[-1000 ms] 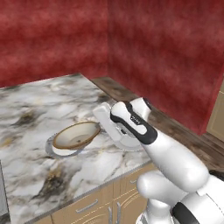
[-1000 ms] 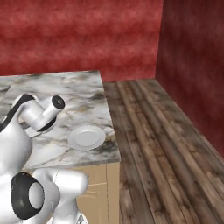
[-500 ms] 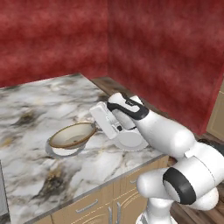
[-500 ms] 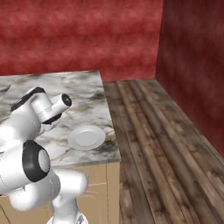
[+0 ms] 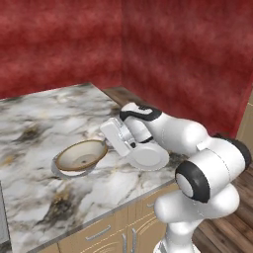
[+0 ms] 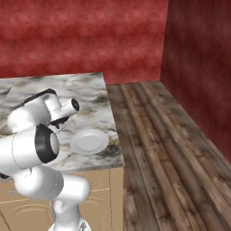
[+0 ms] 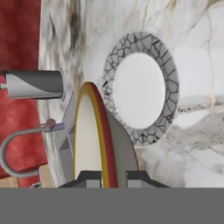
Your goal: Move the bowls from the cabinet to the plates on the dining table.
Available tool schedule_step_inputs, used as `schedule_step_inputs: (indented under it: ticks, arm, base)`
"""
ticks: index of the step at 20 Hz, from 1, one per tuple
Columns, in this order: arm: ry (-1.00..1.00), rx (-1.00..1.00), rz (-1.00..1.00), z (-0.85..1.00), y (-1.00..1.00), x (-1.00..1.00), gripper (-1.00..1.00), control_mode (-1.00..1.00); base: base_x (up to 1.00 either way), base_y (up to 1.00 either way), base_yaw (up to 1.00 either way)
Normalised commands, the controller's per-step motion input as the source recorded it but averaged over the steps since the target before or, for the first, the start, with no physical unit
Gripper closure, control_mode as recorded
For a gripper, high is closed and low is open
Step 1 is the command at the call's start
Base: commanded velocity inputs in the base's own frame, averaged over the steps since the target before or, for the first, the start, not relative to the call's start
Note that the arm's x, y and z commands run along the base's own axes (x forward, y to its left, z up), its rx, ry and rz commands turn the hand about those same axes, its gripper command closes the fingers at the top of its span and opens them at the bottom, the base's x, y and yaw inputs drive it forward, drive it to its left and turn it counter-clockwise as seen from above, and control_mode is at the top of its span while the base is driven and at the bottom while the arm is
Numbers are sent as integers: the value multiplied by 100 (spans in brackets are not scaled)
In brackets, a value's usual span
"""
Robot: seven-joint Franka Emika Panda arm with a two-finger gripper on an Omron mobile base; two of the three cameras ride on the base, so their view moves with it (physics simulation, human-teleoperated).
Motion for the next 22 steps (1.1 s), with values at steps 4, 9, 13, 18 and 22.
schedule_step_inputs:
  ticks: [4,9,13,18,22]
  arm:
    - [-4,4,11,-21,3,29,100,-100]
    - [-4,2,11,-27,4,25,100,-100]
    - [-3,2,9,-23,9,26,100,-100]
    - [-3,3,7,-21,13,27,100,-100]
    - [-3,3,5,-23,13,30,100,-100]
  base:
    - [0,0,0]
    - [0,0,0]
    - [0,0,0]
    - [0,0,0]
    - [0,0,0]
